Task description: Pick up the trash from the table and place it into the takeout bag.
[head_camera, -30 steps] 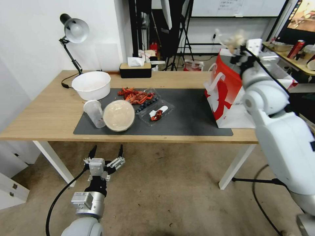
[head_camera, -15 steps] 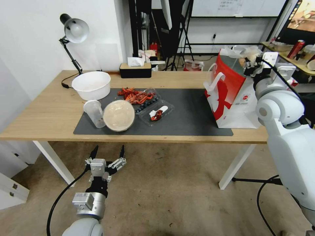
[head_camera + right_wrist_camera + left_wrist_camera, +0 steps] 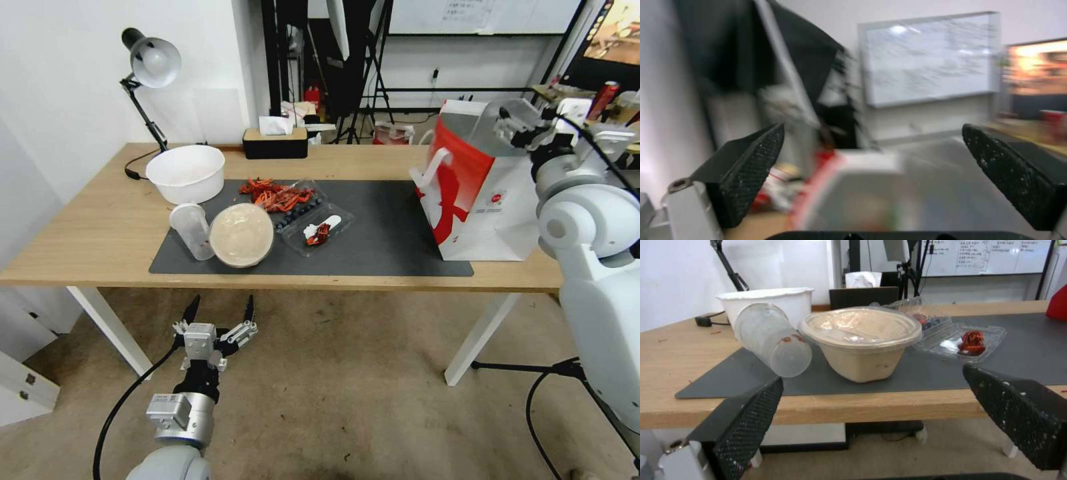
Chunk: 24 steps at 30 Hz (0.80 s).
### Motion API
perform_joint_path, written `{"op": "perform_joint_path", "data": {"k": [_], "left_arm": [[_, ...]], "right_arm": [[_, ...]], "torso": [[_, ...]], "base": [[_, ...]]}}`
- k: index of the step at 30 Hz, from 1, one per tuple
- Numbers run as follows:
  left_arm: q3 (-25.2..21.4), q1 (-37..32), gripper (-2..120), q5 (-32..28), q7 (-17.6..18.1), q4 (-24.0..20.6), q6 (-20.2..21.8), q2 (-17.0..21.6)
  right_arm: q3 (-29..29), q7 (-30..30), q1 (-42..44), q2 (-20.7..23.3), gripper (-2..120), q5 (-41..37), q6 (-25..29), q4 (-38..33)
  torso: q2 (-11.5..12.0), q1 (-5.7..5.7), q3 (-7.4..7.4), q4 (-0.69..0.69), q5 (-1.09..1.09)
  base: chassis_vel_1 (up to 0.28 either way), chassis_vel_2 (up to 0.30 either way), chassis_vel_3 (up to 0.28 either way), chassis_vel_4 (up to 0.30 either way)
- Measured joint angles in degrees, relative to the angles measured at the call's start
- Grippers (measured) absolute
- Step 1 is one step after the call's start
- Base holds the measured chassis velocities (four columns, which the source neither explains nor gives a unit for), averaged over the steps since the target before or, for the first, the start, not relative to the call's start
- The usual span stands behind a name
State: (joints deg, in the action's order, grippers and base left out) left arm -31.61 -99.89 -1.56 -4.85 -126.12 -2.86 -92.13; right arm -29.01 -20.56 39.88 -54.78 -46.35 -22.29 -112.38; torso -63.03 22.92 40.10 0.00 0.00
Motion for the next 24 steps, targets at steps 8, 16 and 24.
{"op": "perform_joint_path", "data": {"k": [8,16,24], "left_arm": [[0.0,0.0,100,0.0,0.0,0.0,-0.1,0.0],[-0.5,0.3,100,-0.4,0.0,0.1,-0.1,0.0],[-0.5,0.6,100,-0.5,0.1,0.5,-0.1,0.0]], "right_arm": [[0.1,8.9,8.1,-0.4,100,-3.5,9.8,-5.0],[1.6,10.1,19.0,-2.9,100,6.6,12.6,-10.7],[1.9,10.8,29.3,-6.3,100,15.3,17.4,-13.0]], "torso": [[0.0,0.0,0.0,0.0,0.01],[0.0,0.0,0.0,-0.01,0.02],[0.0,0.01,0.0,0.01,0.0]], "base": [[0.0,0.0,0.0,0.0],[0.0,0.0,0.0,0.0],[0.0,0.0,0.0,0.0]]}}
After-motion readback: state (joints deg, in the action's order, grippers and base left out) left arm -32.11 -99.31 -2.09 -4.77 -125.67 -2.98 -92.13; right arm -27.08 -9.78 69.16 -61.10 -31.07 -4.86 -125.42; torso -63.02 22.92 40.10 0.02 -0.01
